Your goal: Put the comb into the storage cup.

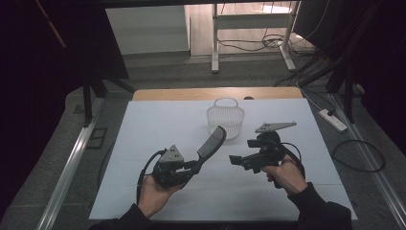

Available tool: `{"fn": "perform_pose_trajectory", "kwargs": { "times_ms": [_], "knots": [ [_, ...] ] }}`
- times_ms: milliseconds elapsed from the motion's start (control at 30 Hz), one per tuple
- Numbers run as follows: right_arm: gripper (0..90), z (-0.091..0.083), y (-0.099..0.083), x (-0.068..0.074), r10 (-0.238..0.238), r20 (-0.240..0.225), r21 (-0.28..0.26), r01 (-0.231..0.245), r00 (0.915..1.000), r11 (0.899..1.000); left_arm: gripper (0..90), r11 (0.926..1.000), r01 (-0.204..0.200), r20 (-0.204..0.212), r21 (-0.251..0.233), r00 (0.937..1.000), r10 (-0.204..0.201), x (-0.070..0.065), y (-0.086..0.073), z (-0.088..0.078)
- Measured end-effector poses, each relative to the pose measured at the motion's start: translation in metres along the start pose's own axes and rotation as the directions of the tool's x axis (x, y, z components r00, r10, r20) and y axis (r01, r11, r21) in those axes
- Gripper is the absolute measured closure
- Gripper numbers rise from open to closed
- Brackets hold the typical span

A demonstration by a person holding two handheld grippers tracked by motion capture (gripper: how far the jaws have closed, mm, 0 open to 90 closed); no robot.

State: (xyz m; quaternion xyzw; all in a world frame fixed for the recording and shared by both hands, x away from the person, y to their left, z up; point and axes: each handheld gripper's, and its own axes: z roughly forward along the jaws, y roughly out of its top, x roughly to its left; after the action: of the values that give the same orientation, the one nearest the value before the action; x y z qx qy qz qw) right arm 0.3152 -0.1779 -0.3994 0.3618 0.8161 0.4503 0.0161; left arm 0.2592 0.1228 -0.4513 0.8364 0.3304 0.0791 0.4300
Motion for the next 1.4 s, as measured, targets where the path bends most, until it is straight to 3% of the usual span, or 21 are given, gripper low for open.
{"fn": "perform_pose_trajectory", "kwargs": {
  "times_ms": [267, 533, 967, 1133, 1400],
  "knots": [
    [0.0, 0.013, 0.009, 0.003, 0.005, -0.018, 0.009, -0.005, 0.9998, 1.000, 72.9, 1.0000, 0.008, 0.007, -0.005, 0.9999, -0.008, -0.001, 0.002, 0.003],
    [0.0, 0.028, 0.020, 0.007, 0.002, -0.005, 0.084, -0.002, 1.0000, 0.996, 72.9, 1.0000, -0.001, 0.015, -0.004, 0.9999, 0.001, -0.002, 0.003, 0.007],
    [0.0, 0.046, 0.032, 0.000, 0.091, -0.064, 0.094, -0.084, 0.9938, 0.992, 72.9, 0.9998, -0.011, 0.012, -0.017, 0.9999, 0.011, -0.001, 0.006, 0.010],
    [0.0, 0.052, 0.036, -0.001, 0.137, -0.083, 0.100, -0.128, 0.9871, 0.987, 72.9, 0.9997, -0.011, 0.008, -0.021, 0.9999, 0.012, -0.002, 0.008, 0.011],
    [0.0, 0.056, 0.038, -0.004, 0.163, -0.095, 0.103, -0.153, 0.9821, 0.983, 72.9, 0.9996, -0.020, 0.003, -0.022, 0.9998, 0.020, -0.003, 0.008, 0.013]
  ]
}}
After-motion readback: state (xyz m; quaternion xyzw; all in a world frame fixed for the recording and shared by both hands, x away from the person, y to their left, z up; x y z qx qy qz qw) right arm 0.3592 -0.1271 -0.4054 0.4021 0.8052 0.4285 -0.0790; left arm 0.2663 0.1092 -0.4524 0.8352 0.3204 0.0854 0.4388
